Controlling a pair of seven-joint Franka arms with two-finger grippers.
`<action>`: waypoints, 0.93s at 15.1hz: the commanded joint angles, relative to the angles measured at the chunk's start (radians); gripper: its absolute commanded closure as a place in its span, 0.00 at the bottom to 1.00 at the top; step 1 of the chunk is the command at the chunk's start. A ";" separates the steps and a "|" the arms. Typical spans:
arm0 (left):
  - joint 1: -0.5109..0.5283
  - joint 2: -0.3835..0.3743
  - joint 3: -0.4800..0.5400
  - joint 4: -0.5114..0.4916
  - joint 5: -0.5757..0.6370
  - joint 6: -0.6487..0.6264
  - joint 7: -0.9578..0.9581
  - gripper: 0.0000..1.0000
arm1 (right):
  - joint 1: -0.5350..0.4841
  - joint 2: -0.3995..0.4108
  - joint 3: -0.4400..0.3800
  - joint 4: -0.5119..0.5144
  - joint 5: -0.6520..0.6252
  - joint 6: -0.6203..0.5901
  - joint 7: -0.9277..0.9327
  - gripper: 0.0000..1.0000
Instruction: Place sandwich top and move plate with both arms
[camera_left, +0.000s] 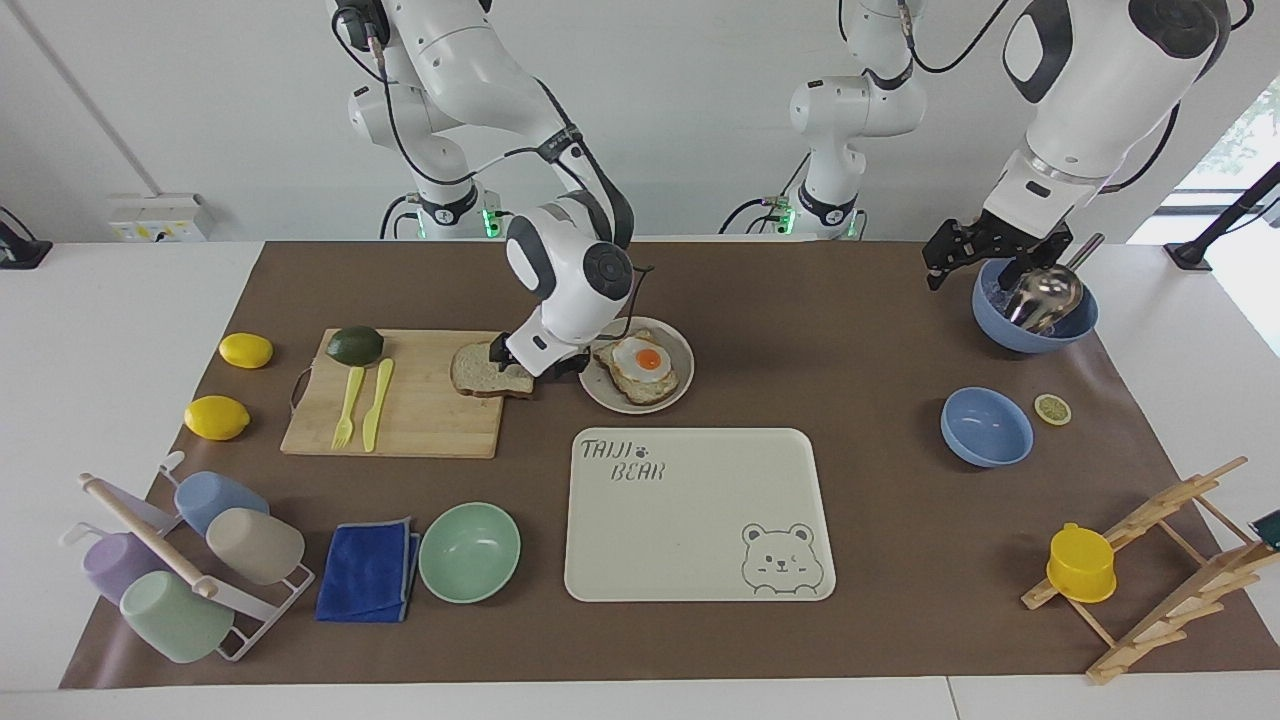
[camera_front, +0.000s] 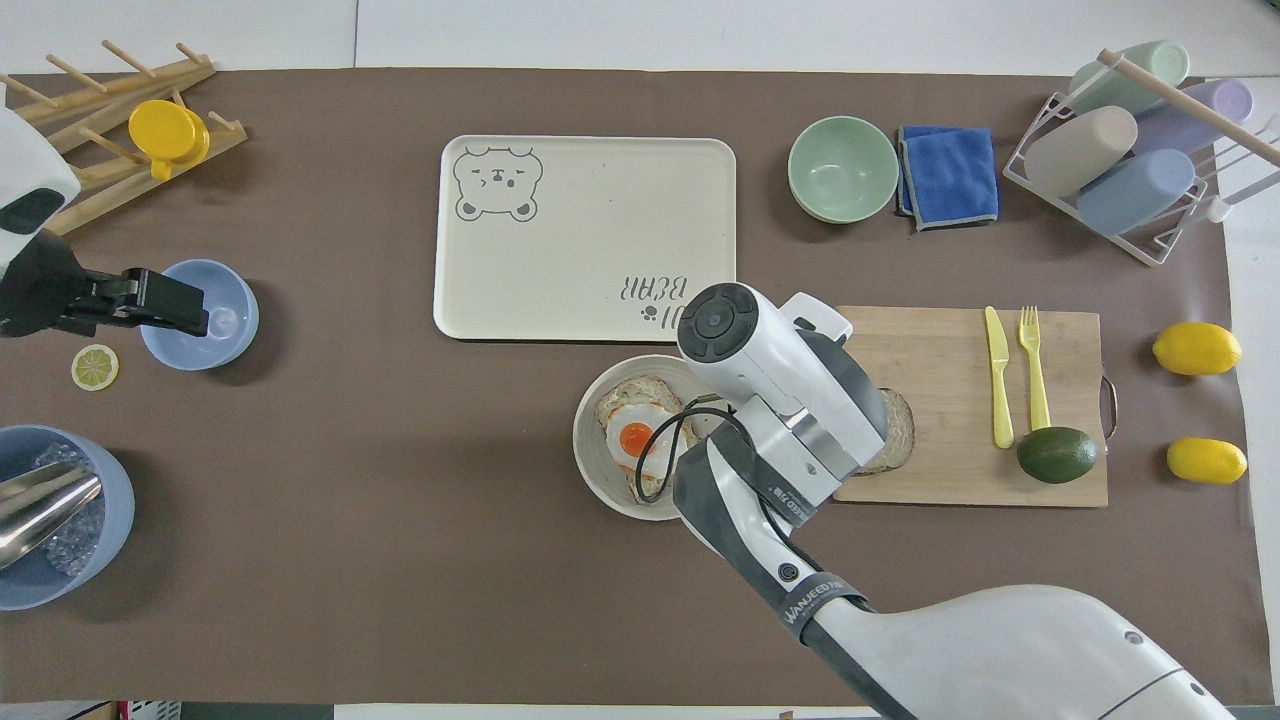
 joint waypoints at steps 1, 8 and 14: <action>0.013 -0.024 -0.006 -0.023 0.006 -0.006 0.005 0.00 | -0.014 -0.043 0.006 -0.077 0.004 0.031 -0.003 0.06; 0.013 -0.024 -0.006 -0.023 0.005 -0.008 0.005 0.00 | -0.017 -0.053 0.006 -0.100 -0.002 0.030 -0.030 0.23; 0.013 -0.024 -0.006 -0.023 0.005 -0.006 0.005 0.00 | -0.027 -0.060 0.006 -0.123 -0.002 0.037 -0.033 0.27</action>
